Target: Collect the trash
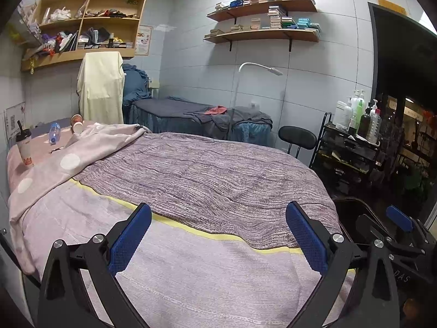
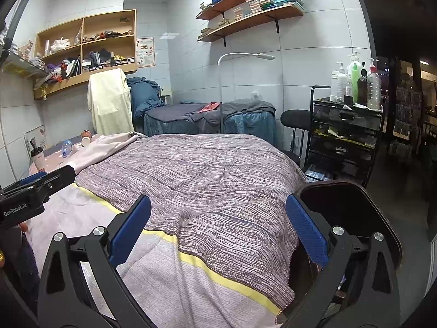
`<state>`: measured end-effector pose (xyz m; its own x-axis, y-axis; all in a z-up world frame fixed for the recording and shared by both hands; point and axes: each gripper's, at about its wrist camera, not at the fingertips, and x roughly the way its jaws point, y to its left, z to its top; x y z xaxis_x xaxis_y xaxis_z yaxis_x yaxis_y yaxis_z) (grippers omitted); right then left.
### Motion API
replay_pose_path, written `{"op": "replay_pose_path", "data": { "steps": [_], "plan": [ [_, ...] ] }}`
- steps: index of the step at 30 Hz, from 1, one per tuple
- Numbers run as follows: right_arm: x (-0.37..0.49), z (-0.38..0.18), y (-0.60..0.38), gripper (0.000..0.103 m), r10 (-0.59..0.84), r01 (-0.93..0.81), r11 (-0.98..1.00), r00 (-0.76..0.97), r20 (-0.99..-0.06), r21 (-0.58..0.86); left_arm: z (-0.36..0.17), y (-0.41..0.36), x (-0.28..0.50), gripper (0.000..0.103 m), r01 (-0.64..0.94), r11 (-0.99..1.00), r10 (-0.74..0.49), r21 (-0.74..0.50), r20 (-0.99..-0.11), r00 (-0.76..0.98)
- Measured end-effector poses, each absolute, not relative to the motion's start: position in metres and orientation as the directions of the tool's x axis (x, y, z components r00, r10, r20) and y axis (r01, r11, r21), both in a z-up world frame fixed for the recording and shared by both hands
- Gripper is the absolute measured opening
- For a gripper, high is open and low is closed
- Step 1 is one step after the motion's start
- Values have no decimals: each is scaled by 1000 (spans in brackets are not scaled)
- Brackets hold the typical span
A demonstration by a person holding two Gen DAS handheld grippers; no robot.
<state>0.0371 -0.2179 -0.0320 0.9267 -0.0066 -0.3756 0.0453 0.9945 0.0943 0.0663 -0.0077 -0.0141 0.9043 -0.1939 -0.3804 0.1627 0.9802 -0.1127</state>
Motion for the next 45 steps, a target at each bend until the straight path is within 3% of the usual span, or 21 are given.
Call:
{"op": "replay_pose_path", "data": {
  "steps": [45],
  "plan": [
    [36,-34,-222,97,-18,65,992,925,-380,110,-16,-10,65,97,164,982,-186,-90,-391,902]
  ]
}}
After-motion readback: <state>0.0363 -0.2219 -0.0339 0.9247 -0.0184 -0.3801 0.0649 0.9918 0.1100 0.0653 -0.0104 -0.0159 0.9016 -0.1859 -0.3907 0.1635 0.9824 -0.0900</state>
